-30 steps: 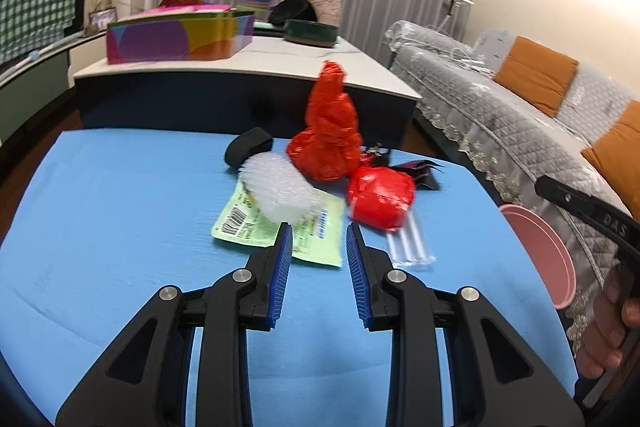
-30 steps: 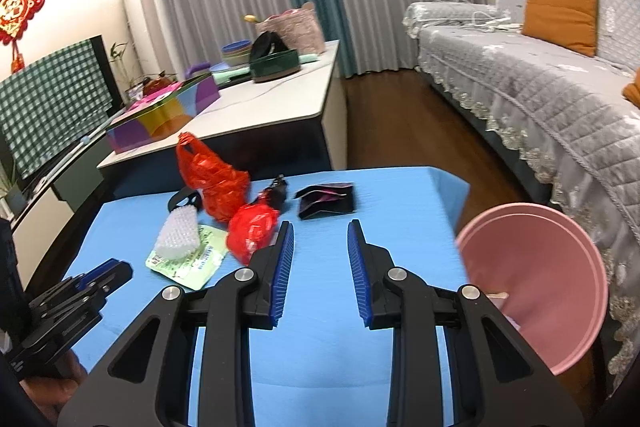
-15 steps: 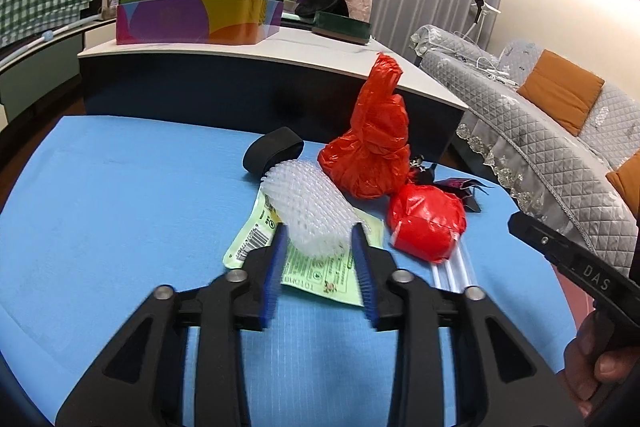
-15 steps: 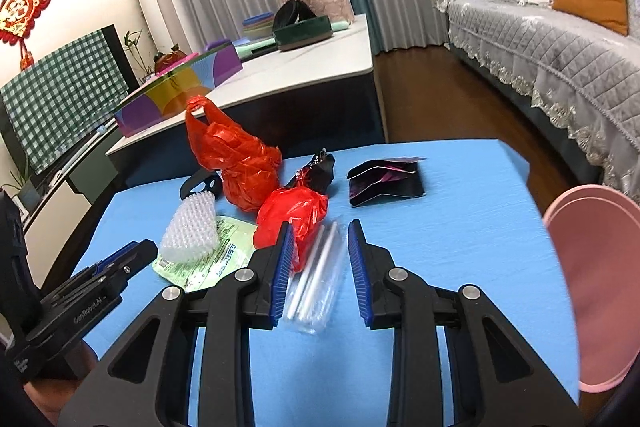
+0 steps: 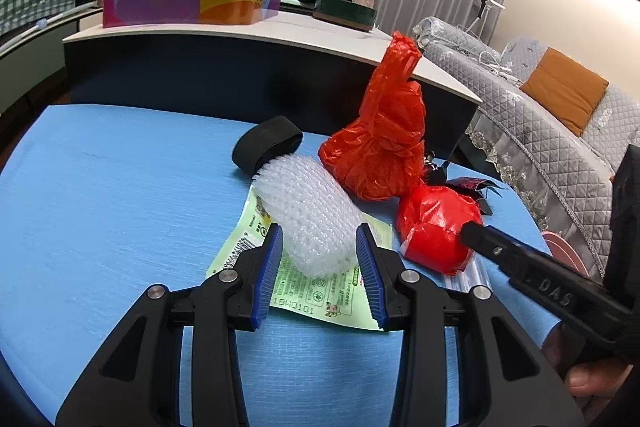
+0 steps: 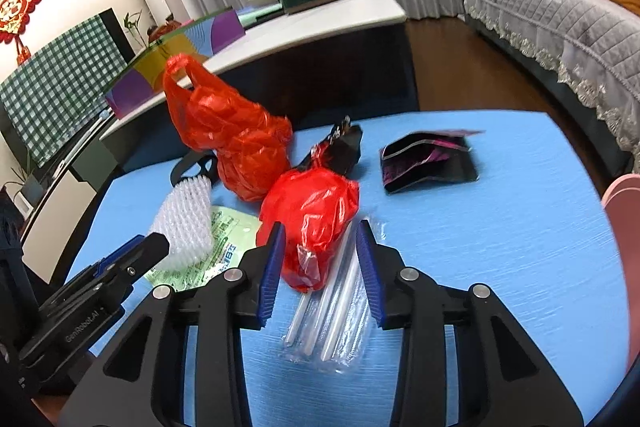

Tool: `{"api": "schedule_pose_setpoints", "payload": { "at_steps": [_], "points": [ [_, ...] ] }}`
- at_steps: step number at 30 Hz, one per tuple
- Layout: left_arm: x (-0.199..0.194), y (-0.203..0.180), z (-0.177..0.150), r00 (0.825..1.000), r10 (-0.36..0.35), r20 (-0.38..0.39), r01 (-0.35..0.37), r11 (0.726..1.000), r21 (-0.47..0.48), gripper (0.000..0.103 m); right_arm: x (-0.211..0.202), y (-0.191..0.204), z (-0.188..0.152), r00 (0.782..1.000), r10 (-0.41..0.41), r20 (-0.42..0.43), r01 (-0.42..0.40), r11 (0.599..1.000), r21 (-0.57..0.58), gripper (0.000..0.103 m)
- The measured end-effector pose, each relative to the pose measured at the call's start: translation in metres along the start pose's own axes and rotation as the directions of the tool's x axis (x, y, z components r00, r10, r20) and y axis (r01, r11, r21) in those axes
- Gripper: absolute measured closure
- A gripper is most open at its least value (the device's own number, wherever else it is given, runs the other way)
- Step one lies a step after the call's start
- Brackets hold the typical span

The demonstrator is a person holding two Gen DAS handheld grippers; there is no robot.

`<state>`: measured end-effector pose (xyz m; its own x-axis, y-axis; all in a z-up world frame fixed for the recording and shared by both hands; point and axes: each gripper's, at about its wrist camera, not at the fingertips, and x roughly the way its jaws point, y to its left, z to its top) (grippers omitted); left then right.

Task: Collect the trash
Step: 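Grasp the white foam sleeve with the left tool while the right tool grasps the red bag, then carry the foam sleeve and red bag over the pink bin and open both tools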

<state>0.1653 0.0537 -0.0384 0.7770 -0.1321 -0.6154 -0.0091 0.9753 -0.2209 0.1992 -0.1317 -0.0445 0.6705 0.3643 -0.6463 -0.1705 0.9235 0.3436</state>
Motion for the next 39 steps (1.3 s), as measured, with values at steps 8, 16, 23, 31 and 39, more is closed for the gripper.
{"api": "schedule_pose_setpoints", "payload": {
  "at_steps": [8, 16, 23, 31, 39],
  "points": [
    [0.001, -0.003, -0.002, 1.0, 0.009, -0.022, -0.009, 1.0, 0.012, 0.089, -0.007, 0.006, -0.001, 0.999, 0.024, 0.025, -0.024, 0.999, -0.026, 0.082],
    [-0.017, -0.005, 0.0, 1.0, 0.029, 0.01, -0.029, 0.999, 0.024, 0.092, -0.033, 0.017, 0.0, 0.997, 0.038, 0.071, -0.033, 0.997, -0.072, 0.091],
    [-0.032, -0.008, -0.002, 1.0, 0.02, 0.021, -0.021, 0.999, 0.033, 0.092, -0.06, 0.018, -0.005, 0.994, 0.016, 0.105, -0.007, 0.996, -0.085, 0.092],
    [-0.054, -0.019, -0.002, 0.999, 0.008, 0.048, -0.011, 0.998, 0.061, 0.092, -0.101, 0.02, -0.005, 0.986, 0.016, 0.167, 0.0, 0.996, -0.093, 0.092],
    [-0.078, -0.037, -0.003, 0.997, -0.013, 0.076, 0.006, 0.995, 0.099, 0.092, -0.141, 0.011, -0.006, 0.976, -0.008, 0.218, 0.027, 0.996, -0.087, 0.092]
  ]
}}
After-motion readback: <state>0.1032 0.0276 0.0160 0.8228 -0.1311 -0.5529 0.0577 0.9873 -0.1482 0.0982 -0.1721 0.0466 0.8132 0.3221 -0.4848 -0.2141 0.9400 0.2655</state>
